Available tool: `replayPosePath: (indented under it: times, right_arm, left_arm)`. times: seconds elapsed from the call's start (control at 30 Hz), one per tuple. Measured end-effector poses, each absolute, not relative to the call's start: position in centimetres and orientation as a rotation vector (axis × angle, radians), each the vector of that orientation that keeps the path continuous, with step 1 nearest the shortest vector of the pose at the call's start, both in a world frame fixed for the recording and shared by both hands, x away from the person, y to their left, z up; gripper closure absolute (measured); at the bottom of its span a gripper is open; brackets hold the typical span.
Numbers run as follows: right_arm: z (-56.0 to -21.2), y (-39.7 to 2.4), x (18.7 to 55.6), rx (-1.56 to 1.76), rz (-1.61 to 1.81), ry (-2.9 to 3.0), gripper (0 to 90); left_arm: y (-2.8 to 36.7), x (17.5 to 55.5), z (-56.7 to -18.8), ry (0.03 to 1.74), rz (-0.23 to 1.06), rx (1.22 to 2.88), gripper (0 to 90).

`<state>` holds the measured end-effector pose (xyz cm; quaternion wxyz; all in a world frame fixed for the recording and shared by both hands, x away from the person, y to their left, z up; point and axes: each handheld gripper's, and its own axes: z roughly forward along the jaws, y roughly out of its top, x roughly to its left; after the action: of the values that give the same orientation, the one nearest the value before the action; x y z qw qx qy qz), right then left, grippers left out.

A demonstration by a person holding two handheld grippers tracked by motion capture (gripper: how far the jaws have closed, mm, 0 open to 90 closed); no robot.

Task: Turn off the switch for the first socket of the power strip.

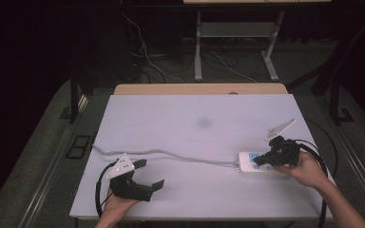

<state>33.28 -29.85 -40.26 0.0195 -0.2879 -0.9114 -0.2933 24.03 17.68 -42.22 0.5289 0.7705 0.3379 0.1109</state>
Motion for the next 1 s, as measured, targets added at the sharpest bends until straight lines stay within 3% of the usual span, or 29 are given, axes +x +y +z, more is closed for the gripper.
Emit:
replayPosePath:
  times: [1.0]
  right_arm:
    - [-41.04, -29.37, 32.96, -0.828, -0.911, -2.862, 90.0]
  left_arm:
    - [17.70, 23.96, -42.18, 0.804, 0.267, 1.840, 0.0]
